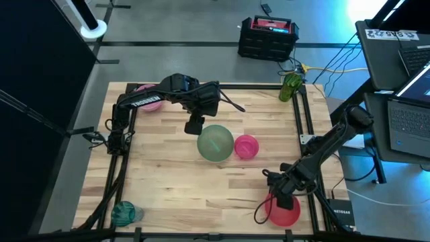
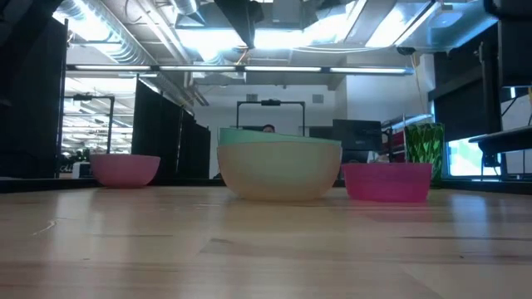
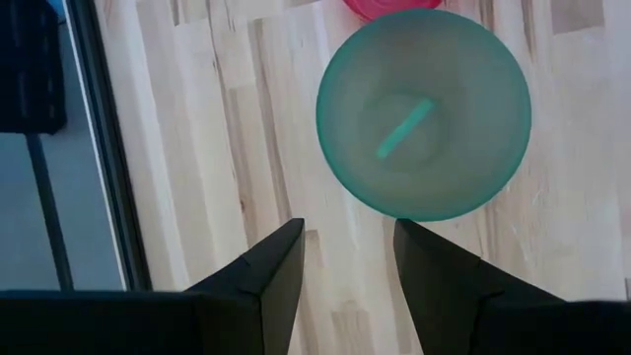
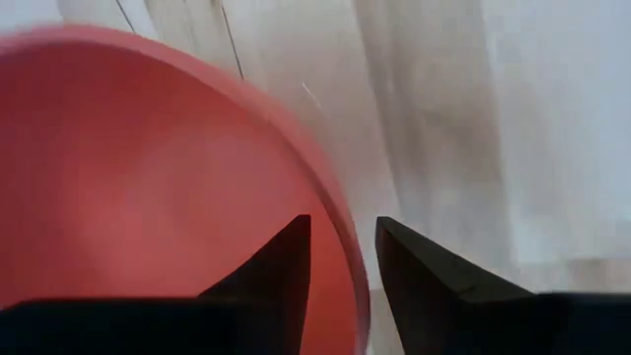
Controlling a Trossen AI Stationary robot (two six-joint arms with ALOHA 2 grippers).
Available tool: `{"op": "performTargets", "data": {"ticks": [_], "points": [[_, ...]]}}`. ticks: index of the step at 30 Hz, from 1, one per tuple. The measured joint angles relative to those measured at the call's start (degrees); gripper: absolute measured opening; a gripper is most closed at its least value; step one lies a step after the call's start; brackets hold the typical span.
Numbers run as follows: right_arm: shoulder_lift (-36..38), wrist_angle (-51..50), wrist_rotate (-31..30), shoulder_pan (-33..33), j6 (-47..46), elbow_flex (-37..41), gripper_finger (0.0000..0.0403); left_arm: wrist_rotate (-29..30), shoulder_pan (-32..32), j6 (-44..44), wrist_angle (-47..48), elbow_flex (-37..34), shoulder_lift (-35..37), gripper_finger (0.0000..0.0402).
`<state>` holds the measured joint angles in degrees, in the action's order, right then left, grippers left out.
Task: Nest bowls inside each other
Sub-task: Stack the orange bowl on top of the green bowl
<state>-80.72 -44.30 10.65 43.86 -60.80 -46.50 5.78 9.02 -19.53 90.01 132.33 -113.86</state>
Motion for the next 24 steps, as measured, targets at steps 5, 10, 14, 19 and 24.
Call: {"op": "performTargets", "data": {"ticks": [5, 10, 14, 19, 24], "points": [[-0.08, 4.75, 1.53, -0.02, -0.58, 3.06, 0.0012, 0.0, 0.04, 0.67, 0.01, 0.0, 0.0, 0.0145], [2.32, 4.07, 0.52, -4.19, 2.29, -3.81, 0.0001, 0.0, -0.16, 1.68, 0.01, 0.0, -0.02, 0.0145], [2.8, -3.89, -4.23, -16.74, 16.26, -13.15, 0.0, 0.0, -0.46, 3.44, -0.01, -0.02, 0.3, 0.0145], [-0.51, -4.75, -5.91, -39.46, 34.58, -22.96, 0.0, 1.24, -0.52, 2.68, 0.0, -0.04, 3.98, 0.0145], [-10.23, -8.91, -3.92, -46.76, 42.61, -33.4, 0.0, 3.25, 3.03, 2.78, 0.01, -0.24, 8.69, 0.0145]]}}
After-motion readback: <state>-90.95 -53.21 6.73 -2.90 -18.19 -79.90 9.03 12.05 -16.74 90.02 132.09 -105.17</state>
